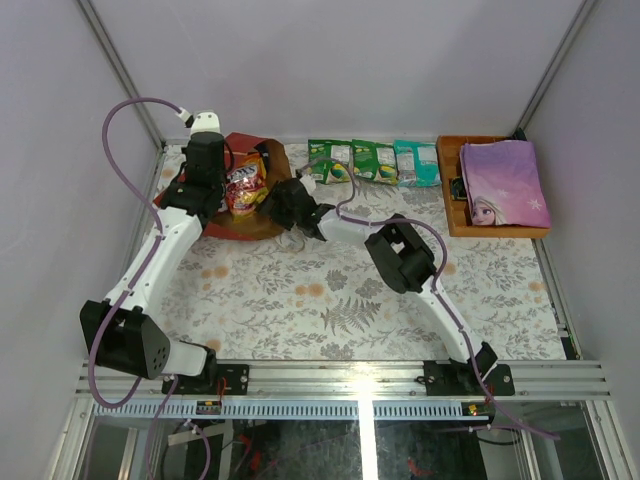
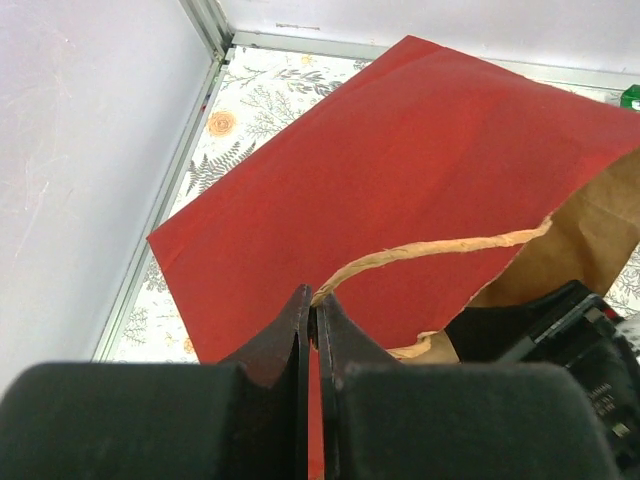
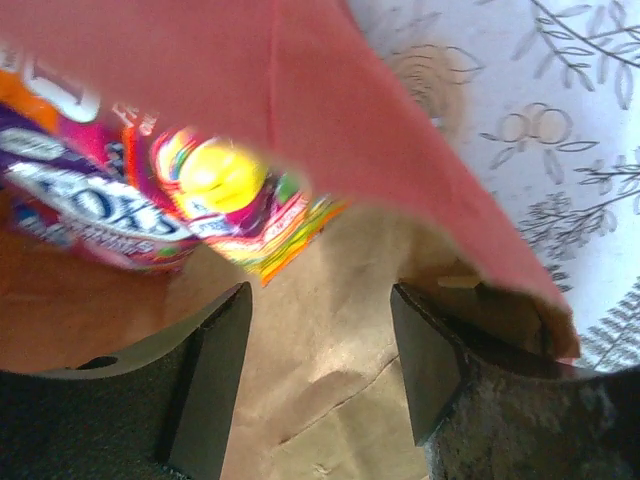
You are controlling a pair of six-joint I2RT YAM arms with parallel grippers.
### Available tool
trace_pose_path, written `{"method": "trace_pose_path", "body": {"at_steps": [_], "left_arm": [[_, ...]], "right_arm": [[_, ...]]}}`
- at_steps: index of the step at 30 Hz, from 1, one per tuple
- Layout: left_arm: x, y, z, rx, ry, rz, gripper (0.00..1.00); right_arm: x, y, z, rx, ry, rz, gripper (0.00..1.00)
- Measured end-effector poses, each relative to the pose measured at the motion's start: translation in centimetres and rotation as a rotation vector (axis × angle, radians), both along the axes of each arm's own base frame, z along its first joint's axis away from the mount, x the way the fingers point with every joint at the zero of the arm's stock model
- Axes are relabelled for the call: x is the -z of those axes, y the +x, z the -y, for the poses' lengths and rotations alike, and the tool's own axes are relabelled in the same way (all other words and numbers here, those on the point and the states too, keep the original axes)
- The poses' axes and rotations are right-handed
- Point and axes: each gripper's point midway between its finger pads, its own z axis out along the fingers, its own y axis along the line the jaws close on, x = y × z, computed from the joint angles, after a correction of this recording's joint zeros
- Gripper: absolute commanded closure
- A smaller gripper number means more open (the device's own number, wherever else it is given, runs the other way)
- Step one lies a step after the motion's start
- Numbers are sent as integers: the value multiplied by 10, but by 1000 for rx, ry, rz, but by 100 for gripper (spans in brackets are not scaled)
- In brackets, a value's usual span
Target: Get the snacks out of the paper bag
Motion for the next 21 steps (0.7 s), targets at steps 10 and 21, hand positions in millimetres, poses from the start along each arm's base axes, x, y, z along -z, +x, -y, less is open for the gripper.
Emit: {"method": "trace_pose_path", "body": {"at_steps": [10, 21], "left_arm": [[4, 0, 3, 15, -5, -7, 100], [4, 0, 3, 16, -5, -7, 100]], "right_arm": [[18, 22, -3, 92, -61, -51, 50], [28, 29, -3, 129, -38, -37, 100]]}}
